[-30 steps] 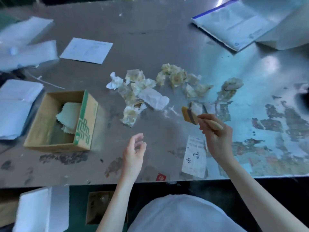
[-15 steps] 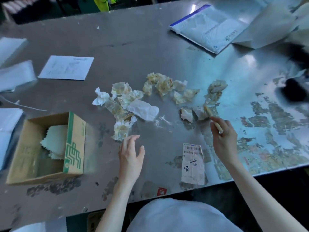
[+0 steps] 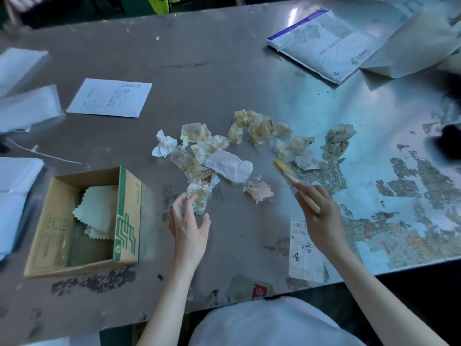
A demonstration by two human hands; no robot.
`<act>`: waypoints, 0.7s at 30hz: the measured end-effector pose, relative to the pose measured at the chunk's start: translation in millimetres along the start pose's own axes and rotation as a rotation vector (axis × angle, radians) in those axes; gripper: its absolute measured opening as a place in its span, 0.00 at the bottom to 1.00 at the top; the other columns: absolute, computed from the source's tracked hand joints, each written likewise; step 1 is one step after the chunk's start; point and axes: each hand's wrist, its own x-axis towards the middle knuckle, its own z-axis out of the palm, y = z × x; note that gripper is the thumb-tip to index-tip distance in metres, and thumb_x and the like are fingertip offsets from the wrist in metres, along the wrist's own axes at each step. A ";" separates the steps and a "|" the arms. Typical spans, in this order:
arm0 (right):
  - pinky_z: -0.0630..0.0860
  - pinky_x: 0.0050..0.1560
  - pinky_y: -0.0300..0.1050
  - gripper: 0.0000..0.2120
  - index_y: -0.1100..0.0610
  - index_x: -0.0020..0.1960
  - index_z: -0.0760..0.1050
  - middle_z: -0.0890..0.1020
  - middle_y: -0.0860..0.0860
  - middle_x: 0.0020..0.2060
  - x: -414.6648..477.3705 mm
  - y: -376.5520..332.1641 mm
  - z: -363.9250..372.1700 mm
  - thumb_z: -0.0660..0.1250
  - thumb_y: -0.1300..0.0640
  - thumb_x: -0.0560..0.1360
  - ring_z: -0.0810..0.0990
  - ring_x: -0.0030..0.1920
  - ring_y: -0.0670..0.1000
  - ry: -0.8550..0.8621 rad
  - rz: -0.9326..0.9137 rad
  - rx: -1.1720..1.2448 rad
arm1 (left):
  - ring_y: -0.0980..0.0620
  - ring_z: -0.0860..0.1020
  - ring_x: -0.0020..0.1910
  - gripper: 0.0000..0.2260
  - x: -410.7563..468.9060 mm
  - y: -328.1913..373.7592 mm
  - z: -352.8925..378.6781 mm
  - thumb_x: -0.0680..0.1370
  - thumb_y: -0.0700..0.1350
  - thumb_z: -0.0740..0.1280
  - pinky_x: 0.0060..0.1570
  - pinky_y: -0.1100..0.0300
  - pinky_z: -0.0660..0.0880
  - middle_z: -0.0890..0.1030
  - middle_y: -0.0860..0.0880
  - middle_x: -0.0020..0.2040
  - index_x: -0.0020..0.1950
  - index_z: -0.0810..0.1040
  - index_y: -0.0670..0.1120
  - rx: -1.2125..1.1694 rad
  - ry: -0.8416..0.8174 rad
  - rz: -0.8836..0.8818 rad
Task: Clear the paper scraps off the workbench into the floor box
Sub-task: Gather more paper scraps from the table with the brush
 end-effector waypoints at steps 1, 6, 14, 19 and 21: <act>0.69 0.39 0.39 0.12 0.58 0.58 0.79 0.78 0.53 0.44 6.2 2.9 -4.5 0.62 0.58 0.77 0.75 0.40 0.50 0.041 0.022 0.001 | 0.43 0.65 0.66 0.19 2.5 -1.4 1.9 0.73 0.36 0.70 0.64 0.51 0.62 0.67 0.41 0.66 0.64 0.73 0.41 -0.002 -0.019 -0.005; 0.66 0.44 0.47 0.12 0.57 0.59 0.78 0.77 0.58 0.47 39.5 28.9 -27.8 0.62 0.62 0.79 0.74 0.48 0.59 0.179 0.140 -0.140 | 0.44 0.65 0.66 0.20 7.3 -1.7 7.6 0.75 0.37 0.68 0.62 0.57 0.61 0.65 0.42 0.67 0.66 0.71 0.43 -0.033 -0.104 -0.011; 0.67 0.43 0.49 0.10 0.57 0.56 0.80 0.79 0.53 0.44 25.5 31.8 -19.2 0.65 0.61 0.77 0.74 0.46 0.59 0.009 0.045 -0.161 | 0.48 0.65 0.67 0.19 -1.5 9.0 12.0 0.75 0.39 0.68 0.65 0.54 0.62 0.67 0.46 0.66 0.66 0.72 0.45 -0.057 -0.173 0.010; 0.68 0.42 0.40 0.09 0.51 0.54 0.80 0.78 0.45 0.41 0.3 9.7 -8.6 0.65 0.58 0.76 0.74 0.43 0.50 -0.155 -0.046 -0.040 | 0.49 0.68 0.65 0.18 -6.1 14.6 14.1 0.76 0.38 0.67 0.66 0.56 0.61 0.67 0.47 0.65 0.66 0.71 0.45 -0.101 -0.235 0.023; 0.66 0.41 0.33 0.09 0.51 0.54 0.80 0.78 0.40 0.41 -3.1 2.4 -8.8 0.65 0.57 0.76 0.74 0.42 0.46 -0.157 -0.059 0.004 | 0.49 0.68 0.64 0.19 -7.5 17.2 14.0 0.76 0.39 0.66 0.65 0.57 0.62 0.67 0.48 0.65 0.66 0.70 0.45 -0.124 -0.256 0.022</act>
